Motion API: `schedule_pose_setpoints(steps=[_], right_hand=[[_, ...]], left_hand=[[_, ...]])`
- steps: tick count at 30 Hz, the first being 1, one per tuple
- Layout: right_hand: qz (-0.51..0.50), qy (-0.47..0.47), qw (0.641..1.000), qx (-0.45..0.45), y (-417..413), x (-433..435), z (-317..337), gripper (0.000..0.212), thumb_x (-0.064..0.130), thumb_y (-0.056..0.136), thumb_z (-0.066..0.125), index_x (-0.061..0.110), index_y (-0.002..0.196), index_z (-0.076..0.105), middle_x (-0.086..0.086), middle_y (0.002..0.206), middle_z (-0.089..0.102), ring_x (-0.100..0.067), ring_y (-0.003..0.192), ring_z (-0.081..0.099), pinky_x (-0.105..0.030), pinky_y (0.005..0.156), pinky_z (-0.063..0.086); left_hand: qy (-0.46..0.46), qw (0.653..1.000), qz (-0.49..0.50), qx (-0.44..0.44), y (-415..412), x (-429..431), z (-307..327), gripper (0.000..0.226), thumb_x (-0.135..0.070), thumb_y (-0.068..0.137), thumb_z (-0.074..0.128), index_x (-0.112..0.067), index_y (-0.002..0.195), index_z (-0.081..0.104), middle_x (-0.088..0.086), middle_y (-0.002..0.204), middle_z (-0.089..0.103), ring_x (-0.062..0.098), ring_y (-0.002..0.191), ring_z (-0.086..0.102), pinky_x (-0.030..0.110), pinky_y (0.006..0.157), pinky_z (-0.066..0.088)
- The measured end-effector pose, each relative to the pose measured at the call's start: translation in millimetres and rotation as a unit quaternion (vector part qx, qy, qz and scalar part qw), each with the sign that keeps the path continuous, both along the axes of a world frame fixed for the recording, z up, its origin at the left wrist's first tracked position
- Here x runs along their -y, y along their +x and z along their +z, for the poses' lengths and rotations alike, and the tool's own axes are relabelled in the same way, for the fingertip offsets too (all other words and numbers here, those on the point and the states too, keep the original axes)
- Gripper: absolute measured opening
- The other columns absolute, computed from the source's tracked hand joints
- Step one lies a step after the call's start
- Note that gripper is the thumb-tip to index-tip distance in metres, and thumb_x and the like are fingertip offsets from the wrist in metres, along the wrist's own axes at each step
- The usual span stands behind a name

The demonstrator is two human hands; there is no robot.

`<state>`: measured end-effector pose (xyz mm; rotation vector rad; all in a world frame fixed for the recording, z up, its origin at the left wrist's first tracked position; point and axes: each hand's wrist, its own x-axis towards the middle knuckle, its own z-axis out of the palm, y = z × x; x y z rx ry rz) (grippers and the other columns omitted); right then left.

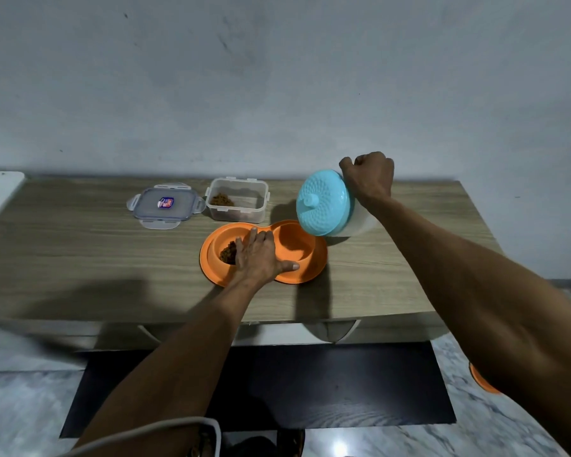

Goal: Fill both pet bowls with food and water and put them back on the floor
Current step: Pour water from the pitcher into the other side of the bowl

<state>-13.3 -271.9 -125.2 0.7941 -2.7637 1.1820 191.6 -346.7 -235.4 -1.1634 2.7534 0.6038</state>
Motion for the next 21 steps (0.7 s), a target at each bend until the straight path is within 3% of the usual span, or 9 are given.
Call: schedule_pose_setpoints(steps=[13,21], right_hand=[[0.071,0.085,0.988,-0.110,19.7,12.0,5.0,0.050,0.026,0.089,0.049,0.012,0.044,0.032,-0.004,0.047,0.029,-0.030,0.063,0.037,-0.038,0.077,0.039],[0.077,0.103,0.983,-0.132,20.0,13.7,6.8,0.048,0.026,0.090,0.048,0.009,0.047,0.038,-0.004,0.046,0.032,-0.027,0.059,0.036,-0.036,0.075,0.035]], left_hand=[[0.008,1.000,-0.004,-0.001,0.4,-1.5,-0.2,0.104,-0.066,0.075,0.067,-0.010,0.153,0.025,0.011,0.161,0.025,0.028,0.153,0.007,0.057,0.121,0.006],[0.008,1.000,-0.008,-0.001,0.4,-1.6,1.0,0.104,-0.064,0.076,0.067,-0.010,0.153,0.024,0.011,0.161,0.024,0.028,0.153,0.008,0.057,0.121,0.007]])
